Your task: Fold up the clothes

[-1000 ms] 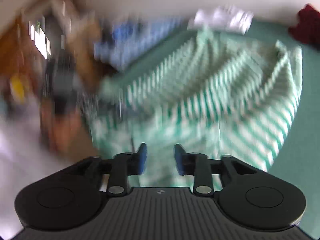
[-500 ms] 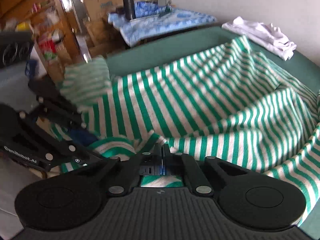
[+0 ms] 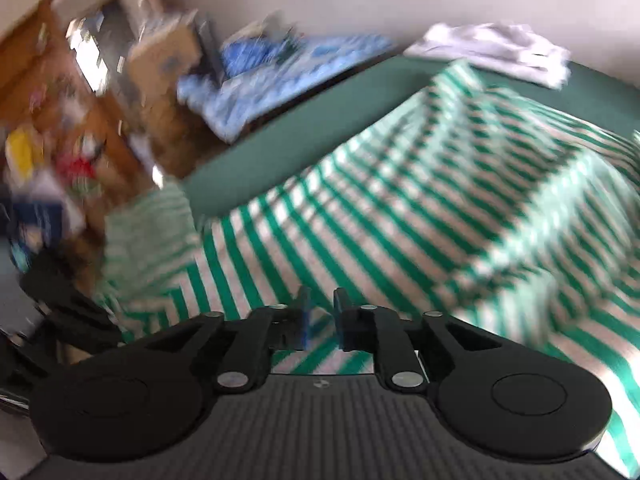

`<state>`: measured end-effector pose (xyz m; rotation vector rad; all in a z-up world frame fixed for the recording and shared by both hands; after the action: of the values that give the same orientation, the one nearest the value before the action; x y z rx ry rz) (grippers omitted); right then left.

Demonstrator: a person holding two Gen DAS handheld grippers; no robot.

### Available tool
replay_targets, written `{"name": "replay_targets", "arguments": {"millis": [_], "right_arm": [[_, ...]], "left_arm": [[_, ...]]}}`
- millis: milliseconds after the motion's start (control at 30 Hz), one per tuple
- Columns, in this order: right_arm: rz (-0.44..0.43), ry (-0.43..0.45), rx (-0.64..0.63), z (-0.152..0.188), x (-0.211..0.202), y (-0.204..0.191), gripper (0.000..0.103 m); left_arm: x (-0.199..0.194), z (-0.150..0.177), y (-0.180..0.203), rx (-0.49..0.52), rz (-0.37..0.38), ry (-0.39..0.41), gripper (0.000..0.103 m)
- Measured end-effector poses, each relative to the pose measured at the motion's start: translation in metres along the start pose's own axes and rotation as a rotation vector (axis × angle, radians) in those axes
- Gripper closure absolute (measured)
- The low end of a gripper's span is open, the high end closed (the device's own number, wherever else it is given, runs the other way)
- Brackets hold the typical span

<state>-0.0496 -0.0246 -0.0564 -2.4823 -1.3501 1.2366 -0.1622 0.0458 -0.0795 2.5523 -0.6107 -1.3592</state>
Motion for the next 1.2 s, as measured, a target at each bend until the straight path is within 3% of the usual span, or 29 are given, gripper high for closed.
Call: {"name": "replay_targets", "arguments": {"millis": [67,267,333,433,500,567,633,767,867,900,933,967,1133,1200], "right_arm": [[-0.017,0.004,0.036,0.004,-0.034,0.005,0.062],[-0.068,-0.269,-0.039,0.074,-0.089,-0.025,0.062],[-0.053,-0.32,-0.063,0.095,-0.094,-0.035,0.062],[0.034,-0.316,-0.061,0.119,-0.091,-0.035,0.064],[0.093,-0.299,-0.042,0.126,-0.089,-0.029,0.078],[0.099,-0.286,-0.022,0.13,-0.092,-0.026,0.09],[0.071,-0.289,-0.007,0.125,-0.1,-0.024,0.095],[0.071,-0.324,-0.027,0.126,-0.116,-0.02,0.094],[0.076,-0.337,0.015,0.134,-0.096,-0.014,0.087],[0.064,-0.334,0.017,0.132,-0.094,-0.016,0.083],[0.053,-0.329,0.024,0.13,-0.094,-0.018,0.07],[0.045,-0.318,0.047,0.126,-0.099,-0.018,0.064],[0.125,-0.218,0.167,0.116,-0.124,-0.002,0.065],[0.191,-0.227,0.193,0.124,-0.119,0.011,0.081]], "left_arm": [[-0.003,-0.005,0.0,-0.007,0.011,0.02,0.098],[0.005,-0.015,-0.007,-0.004,0.014,0.009,0.099],[0.007,-0.021,-0.004,0.008,0.027,0.004,0.1],[0.004,-0.03,-0.002,0.019,0.057,-0.004,0.1],[0.0,-0.036,-0.001,0.022,0.08,-0.009,0.1],[-0.008,-0.041,-0.002,0.014,0.097,-0.01,0.1],[-0.021,-0.045,-0.004,0.001,0.108,-0.004,0.103],[-0.031,-0.044,-0.012,0.021,0.084,-0.009,0.103],[-0.014,-0.03,-0.017,0.032,0.072,-0.09,0.103],[-0.012,-0.026,-0.013,0.044,0.083,-0.101,0.103],[-0.011,-0.024,-0.009,0.062,0.088,-0.101,0.103],[-0.012,-0.022,-0.002,0.09,0.082,-0.09,0.103],[-0.004,-0.021,0.033,0.159,0.155,-0.057,0.101],[0.007,-0.015,0.042,0.194,0.168,-0.089,0.101]]}}
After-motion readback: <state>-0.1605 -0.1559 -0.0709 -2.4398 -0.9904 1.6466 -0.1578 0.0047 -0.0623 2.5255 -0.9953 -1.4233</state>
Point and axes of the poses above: each gripper's, at about its wrist camera, not at the fingertips, and x roughly the way its jaws point, y to its right, z to its underside, the point moved 9 cm from there along x, roughly the way its jaws point, and after that the axes turned 7 degrees about -z, right-handed, at the moved point
